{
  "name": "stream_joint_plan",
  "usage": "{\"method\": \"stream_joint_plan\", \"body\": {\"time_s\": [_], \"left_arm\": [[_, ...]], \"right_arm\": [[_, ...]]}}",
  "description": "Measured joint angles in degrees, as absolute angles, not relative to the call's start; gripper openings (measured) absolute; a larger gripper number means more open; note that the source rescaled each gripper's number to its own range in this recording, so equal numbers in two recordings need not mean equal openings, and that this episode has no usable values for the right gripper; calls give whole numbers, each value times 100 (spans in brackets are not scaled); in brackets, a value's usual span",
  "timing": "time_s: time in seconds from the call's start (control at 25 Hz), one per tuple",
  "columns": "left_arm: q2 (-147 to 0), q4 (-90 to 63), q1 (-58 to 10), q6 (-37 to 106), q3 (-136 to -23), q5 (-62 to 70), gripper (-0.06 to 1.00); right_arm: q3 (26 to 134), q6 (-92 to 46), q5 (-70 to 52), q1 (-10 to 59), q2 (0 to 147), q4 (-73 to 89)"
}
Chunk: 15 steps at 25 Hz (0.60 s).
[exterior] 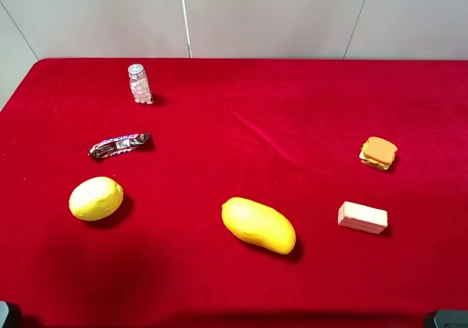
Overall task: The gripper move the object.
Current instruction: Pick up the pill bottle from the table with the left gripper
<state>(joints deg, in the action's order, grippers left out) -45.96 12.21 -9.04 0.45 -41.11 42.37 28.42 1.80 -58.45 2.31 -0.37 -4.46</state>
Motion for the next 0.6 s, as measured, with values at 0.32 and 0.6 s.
{"method": "stream_joint_plan", "body": {"time_s": [0.32, 0.6], "left_arm": [[-5964, 1221, -904, 77, -4585, 3240, 79], [-6960, 1221, -904, 81, -4941, 2605, 79]], "right_arm": [[2842, 180, -5846, 231, -37, -446], [2842, 180, -5846, 231, -37, -446]]}}
